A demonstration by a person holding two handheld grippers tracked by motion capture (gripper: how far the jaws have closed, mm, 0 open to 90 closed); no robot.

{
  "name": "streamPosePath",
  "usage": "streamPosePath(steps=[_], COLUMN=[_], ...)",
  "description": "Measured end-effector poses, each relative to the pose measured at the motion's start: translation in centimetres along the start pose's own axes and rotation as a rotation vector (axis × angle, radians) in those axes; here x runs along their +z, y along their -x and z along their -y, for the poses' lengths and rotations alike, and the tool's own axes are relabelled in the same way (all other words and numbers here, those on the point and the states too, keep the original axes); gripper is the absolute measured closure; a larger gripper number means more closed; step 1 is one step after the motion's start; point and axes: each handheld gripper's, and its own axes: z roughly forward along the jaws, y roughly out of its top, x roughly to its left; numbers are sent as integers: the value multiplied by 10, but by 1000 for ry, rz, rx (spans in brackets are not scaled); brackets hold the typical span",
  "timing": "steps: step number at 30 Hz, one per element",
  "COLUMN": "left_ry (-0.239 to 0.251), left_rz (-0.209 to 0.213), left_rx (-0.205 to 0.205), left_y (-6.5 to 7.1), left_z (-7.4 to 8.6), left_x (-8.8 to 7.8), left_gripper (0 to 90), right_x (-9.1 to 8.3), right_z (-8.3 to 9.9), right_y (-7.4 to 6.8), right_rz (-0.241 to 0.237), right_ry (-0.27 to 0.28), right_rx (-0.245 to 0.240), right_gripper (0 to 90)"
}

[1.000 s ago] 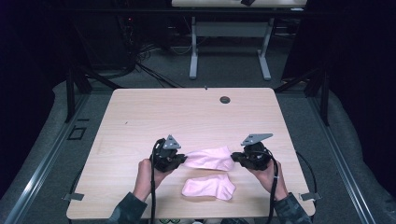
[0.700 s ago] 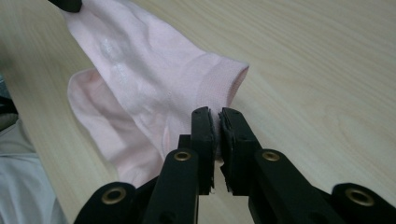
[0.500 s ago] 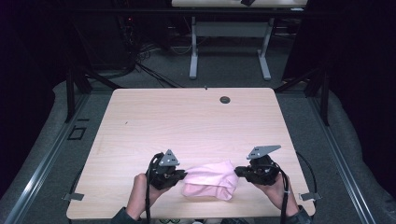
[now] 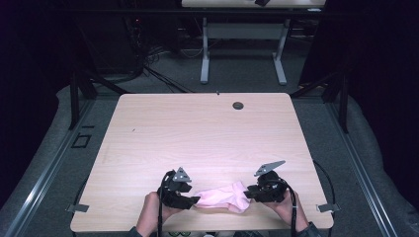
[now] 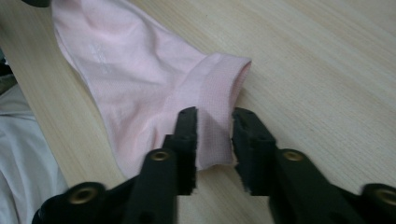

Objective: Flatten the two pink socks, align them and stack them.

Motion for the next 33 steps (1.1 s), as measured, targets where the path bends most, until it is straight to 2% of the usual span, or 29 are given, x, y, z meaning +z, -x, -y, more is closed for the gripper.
streamPosePath(steps=[1,3,6,7,8,9,10,11,14,19,20,22,27,29,30,33], left_ry=[27,33,5,-5,-19,-41,-44,-59,-73,-83,-86,-80,-73,-64,-48,1], left_rz=[1,-1,-21,-28,-34,-46,-65,-80,-119,-155,-159,-167,-176,-179,-177,-187], left_rx=[-18,-28,-24,-14,-8,12,23,33,53,67,71,71,70,63,56,41], left_y=[-2,-2,1,3,6,9,12,14,18,18,18,18,15,12,11,8], left_z=[-2,-3,-5,-5,-5,-5,-4,-3,-1,1,1,3,4,4,5,4], left_x=[-2,-1,9,14,19,24,27,30,34,36,37,37,38,37,35,25], left_gripper=[465,479,472,472,461,428,428,410,390,332,325,291,233,150,150,113], right_x=[-3,-4,2,2,4,9,9,13,15,21,22,22,21,21,21,18], right_z=[0,0,1,1,1,2,2,3,4,4,5,6,5,5,5,6], right_y=[0,0,-8,-8,-11,-16,-16,-21,-23,-24,-24,-22,-21,-20,-20,-16], right_rz=[-14,-14,-10,-10,-2,18,18,51,63,143,145,151,159,150,150,138], right_ry=[15,22,28,28,22,10,10,-15,-22,-49,-52,-41,-50,-47,-47,-21], right_rx=[9,14,12,12,4,-30,-30,-59,-79,-115,-119,-110,-117,-109,-109,-87], right_gripper=[617,607,492,492,465,456,456,456,457,451,448,440,418,370,370,296])
